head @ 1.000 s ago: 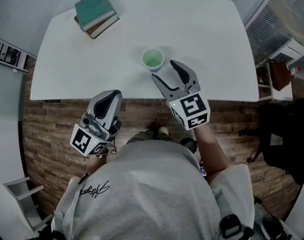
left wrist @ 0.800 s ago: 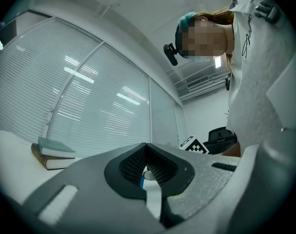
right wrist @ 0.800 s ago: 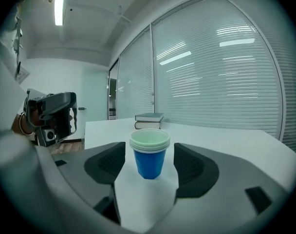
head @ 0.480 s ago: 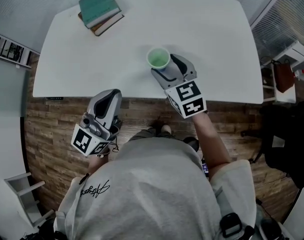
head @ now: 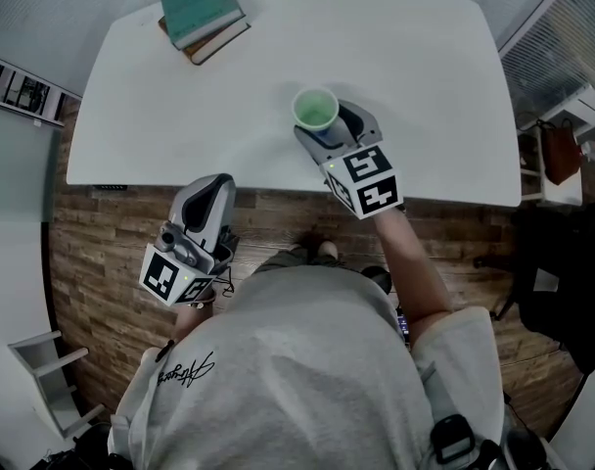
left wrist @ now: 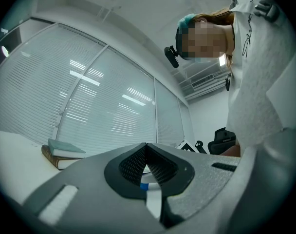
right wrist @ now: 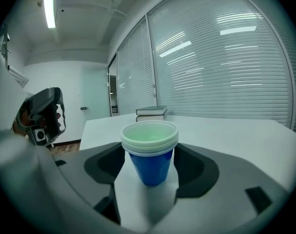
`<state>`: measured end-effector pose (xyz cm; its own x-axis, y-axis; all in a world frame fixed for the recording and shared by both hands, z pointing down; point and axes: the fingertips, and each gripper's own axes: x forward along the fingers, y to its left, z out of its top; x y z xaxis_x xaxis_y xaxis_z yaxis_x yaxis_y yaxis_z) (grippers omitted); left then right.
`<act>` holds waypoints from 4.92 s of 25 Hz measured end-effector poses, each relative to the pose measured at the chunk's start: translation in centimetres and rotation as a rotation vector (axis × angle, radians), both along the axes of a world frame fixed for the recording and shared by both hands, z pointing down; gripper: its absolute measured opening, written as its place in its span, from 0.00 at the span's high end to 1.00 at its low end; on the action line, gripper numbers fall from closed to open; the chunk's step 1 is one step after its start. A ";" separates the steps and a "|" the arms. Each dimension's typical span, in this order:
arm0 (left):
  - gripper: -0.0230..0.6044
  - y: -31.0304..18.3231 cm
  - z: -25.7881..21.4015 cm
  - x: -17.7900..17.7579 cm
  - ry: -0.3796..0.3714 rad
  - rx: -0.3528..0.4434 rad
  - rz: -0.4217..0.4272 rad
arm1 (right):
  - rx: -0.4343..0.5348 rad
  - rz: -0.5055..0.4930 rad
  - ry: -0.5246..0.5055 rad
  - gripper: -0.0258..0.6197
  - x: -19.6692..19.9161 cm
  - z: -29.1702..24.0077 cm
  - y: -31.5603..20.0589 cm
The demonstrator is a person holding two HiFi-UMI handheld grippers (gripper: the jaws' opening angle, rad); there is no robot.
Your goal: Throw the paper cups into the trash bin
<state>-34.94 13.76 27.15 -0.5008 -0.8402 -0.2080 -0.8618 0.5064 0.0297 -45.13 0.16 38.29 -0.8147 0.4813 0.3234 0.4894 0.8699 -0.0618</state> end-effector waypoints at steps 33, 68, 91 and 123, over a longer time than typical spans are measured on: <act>0.96 -10.3 -1.1 2.9 -0.029 0.013 0.577 | 0.017 0.571 -0.262 0.51 15.4 -6.9 -10.0; 0.96 -19.4 0.2 29.3 0.025 0.012 1.495 | 0.078 1.386 -0.306 0.51 49.0 -7.2 -9.7; 0.96 -26.6 5.3 37.6 0.049 -0.062 1.564 | -0.033 1.392 -0.259 0.51 56.8 -1.7 -14.5; 0.96 -32.6 23.7 41.4 0.206 -0.307 1.648 | -0.187 1.457 -0.089 0.51 59.9 18.2 -18.2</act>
<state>6.50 -18.87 50.85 0.8916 -0.4528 0.0030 -0.4356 -0.8557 0.2793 14.72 -18.03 56.50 -0.6194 -0.7357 0.2740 -0.7848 0.5700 -0.2434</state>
